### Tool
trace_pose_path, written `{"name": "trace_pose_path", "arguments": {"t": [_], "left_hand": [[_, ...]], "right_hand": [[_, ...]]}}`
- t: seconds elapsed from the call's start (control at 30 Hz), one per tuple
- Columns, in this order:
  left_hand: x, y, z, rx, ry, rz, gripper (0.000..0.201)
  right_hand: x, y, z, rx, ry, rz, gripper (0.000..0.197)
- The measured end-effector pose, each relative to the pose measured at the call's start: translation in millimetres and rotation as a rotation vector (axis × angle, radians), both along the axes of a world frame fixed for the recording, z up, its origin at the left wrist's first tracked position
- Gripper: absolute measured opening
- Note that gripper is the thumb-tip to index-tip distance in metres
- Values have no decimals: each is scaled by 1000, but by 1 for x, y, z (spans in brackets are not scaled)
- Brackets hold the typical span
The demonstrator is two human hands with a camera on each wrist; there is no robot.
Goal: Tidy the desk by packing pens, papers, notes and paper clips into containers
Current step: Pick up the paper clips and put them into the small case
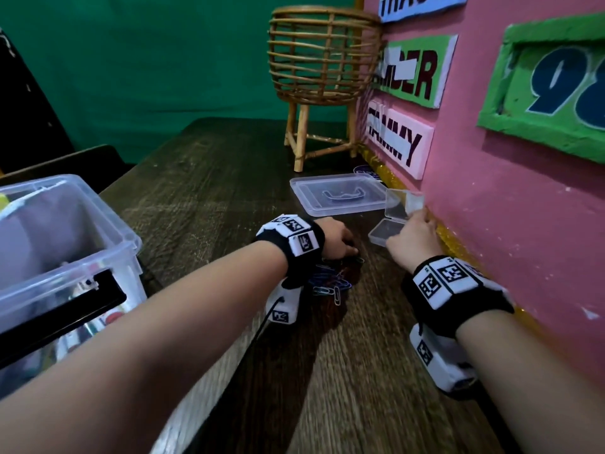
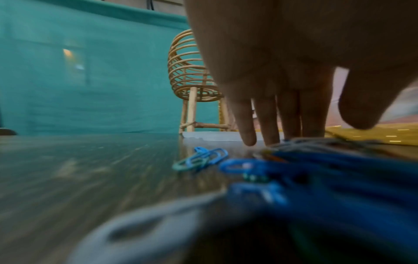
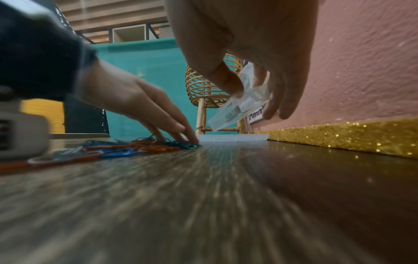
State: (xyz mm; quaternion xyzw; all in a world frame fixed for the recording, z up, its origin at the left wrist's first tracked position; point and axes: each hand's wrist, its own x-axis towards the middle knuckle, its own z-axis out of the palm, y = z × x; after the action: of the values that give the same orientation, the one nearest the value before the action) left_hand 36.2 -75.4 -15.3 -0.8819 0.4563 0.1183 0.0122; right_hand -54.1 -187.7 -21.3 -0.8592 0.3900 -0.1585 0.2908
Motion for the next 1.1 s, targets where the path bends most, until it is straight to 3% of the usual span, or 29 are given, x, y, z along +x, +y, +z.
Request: {"name": "trace_pose_path", "arguments": {"t": [0.13, 0.23, 0.3, 0.4, 0.5, 0.6, 0.7, 0.8, 0.93, 1.1], "left_hand": [[-13, 21, -1, -127, -72, -57, 41], [-5, 39, -4, -213, -124, 51, 47], [7, 46, -7, -172, -105, 190, 53], [13, 50, -12, -9, 58, 321, 64], [0, 49, -9, 92, 215, 243, 70], [-17, 48, -5, 53, 324, 133, 77], [-21, 46, -5, -73, 265, 35, 98], [-15, 41, -5, -9, 259, 11, 112], [-17, 33, -4, 123, 263, -100, 93], [-18, 45, -6, -59, 196, -181, 50]], "right_hand": [[2, -1, -1, 3, 11, 23, 66], [2, 0, -1, 6, 9, 30, 67], [1, 1, -1, 3, 10, 28, 67], [0, 1, -1, 2, 7, 25, 65], [-1, 2, -1, 4, 2, 26, 63], [0, 3, -1, 4, -4, 29, 62], [1, 2, -1, 9, -13, 41, 61], [0, 2, -1, 6, -15, 47, 60], [-2, 3, 0, 3, -16, 46, 58], [-2, 3, 0, -2, -1, 71, 53]]}}
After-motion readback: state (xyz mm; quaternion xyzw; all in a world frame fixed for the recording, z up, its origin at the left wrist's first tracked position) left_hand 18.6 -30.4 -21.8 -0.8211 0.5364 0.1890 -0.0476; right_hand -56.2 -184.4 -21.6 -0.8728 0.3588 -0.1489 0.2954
